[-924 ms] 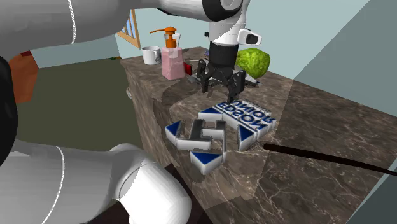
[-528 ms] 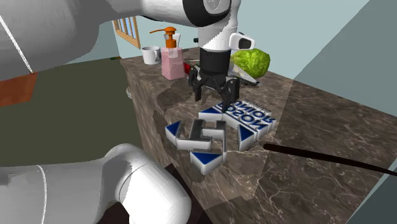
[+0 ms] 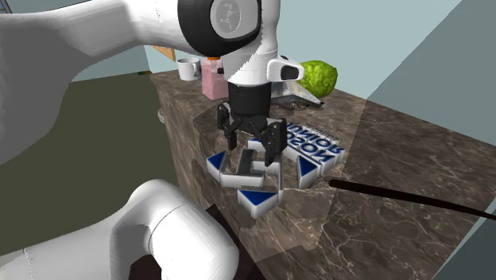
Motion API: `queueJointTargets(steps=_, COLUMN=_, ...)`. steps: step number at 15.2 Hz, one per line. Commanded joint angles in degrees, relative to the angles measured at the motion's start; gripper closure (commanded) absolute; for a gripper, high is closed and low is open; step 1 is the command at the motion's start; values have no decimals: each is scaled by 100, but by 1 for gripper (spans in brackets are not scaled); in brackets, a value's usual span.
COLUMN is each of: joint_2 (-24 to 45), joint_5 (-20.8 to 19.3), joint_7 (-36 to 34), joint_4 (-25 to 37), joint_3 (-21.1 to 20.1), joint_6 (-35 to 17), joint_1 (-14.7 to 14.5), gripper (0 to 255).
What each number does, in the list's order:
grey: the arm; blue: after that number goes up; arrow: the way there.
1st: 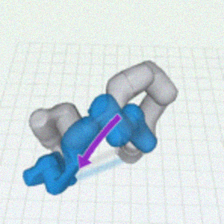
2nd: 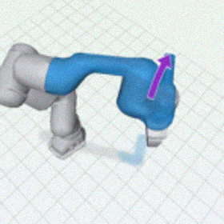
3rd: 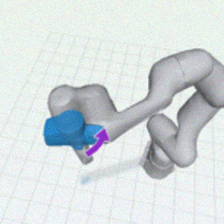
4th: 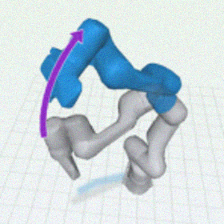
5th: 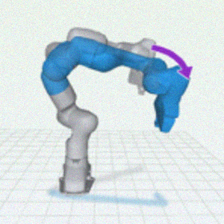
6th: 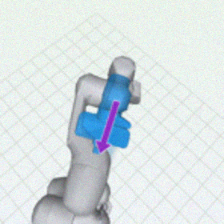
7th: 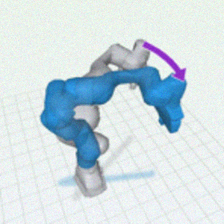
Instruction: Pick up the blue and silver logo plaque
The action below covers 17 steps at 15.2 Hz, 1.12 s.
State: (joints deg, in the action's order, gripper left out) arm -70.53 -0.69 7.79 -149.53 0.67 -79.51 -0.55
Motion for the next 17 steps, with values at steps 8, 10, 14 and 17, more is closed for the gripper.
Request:
queueJointTargets(steps=8, joint_2=-268, joint_5=-20, joint_7=11, joint_4=-547, joint_3=15, joint_6=-281, joint_1=5, gripper=255)
queueJointTargets(steps=10, joint_2=-258, joint_5=-19, joint_7=10, joint_4=-550, joint_3=15, joint_6=-293, joint_1=5, gripper=255)
queueJointTargets(steps=14, joint_2=-268, joint_5=-31, joint_7=19, joint_4=-544, joint_3=26, joint_6=-278, joint_1=9, gripper=255)
queueJointTargets(steps=17, joint_2=-232, joint_5=-14, joint_7=9, joint_4=-449, joint_3=9, joint_6=-218, joint_1=5, gripper=255)
